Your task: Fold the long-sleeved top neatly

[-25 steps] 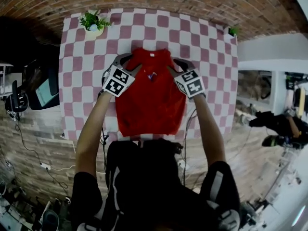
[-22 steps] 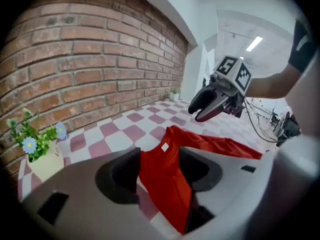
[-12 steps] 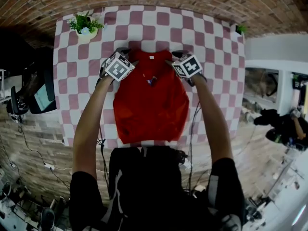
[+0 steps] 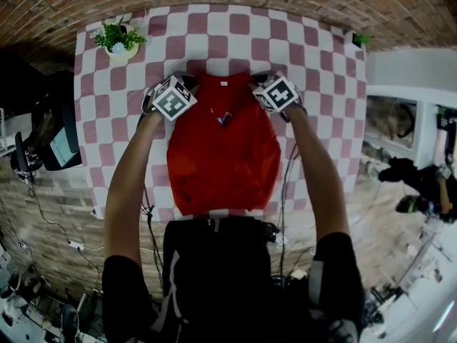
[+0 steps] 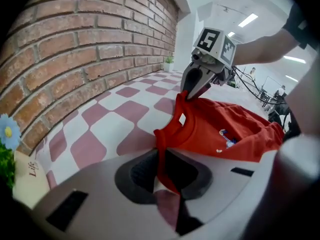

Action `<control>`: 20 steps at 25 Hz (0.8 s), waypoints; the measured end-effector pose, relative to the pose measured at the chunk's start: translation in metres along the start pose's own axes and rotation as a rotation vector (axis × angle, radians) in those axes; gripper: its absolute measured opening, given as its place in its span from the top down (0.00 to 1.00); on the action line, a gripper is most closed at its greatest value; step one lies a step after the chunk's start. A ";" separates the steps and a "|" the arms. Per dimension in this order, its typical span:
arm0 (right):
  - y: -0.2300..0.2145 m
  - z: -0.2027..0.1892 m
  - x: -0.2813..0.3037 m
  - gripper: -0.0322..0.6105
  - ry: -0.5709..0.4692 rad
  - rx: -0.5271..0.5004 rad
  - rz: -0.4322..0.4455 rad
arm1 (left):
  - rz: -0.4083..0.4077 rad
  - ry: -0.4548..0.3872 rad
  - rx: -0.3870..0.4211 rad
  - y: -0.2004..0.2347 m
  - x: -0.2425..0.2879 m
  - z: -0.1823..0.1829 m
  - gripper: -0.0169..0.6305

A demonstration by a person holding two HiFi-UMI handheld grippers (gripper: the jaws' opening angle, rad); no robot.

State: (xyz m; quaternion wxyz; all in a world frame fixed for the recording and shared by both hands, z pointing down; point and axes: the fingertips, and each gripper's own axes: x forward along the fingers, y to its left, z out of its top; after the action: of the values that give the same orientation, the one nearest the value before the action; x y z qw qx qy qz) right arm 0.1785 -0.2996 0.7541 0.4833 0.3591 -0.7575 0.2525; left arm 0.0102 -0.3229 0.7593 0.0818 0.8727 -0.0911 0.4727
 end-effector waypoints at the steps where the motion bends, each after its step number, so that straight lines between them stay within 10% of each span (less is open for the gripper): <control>1: -0.004 0.001 0.000 0.86 0.000 -0.003 -0.009 | 0.008 -0.004 0.005 0.004 0.000 0.002 0.91; 20: -0.022 0.072 -0.096 0.88 -0.252 -0.110 -0.188 | 0.234 -0.225 0.202 0.044 -0.088 0.076 0.92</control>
State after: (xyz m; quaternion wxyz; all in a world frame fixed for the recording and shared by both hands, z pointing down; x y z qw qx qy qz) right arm 0.1825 -0.3368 0.6385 0.4249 0.4301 -0.7879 0.1172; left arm 0.0144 -0.3755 0.6463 -0.0723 0.9072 -0.1527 0.3853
